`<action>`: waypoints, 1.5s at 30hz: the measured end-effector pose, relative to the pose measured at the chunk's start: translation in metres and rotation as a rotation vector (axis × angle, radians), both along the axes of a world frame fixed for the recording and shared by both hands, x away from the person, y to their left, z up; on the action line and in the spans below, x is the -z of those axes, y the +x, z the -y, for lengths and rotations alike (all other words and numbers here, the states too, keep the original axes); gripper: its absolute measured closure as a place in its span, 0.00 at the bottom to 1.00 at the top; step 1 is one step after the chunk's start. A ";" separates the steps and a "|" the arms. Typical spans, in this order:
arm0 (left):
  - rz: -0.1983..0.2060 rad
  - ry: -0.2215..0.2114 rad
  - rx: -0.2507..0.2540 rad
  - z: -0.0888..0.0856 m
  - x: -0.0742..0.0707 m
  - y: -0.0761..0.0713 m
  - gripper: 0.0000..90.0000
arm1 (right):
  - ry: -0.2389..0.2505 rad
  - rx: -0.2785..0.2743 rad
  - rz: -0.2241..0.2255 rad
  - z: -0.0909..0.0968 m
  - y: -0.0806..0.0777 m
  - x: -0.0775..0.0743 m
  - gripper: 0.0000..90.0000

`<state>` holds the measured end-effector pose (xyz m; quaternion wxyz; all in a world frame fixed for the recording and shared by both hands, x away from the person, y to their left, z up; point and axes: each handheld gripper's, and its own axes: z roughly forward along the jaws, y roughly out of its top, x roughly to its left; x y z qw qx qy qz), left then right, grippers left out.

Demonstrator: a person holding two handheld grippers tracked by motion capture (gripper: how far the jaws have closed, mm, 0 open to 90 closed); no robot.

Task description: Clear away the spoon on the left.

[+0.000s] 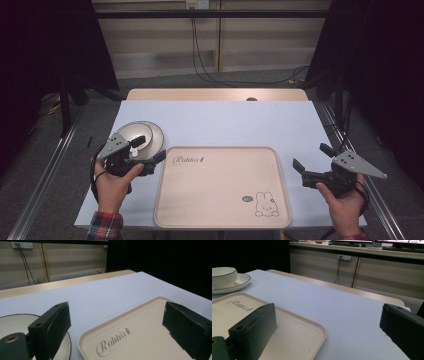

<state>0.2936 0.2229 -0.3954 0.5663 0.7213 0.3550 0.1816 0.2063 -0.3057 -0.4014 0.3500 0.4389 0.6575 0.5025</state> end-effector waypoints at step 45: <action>-0.170 0.102 -0.319 -0.041 0.031 0.004 0.26 | -0.047 -0.080 -0.023 -0.011 0.015 0.013 0.02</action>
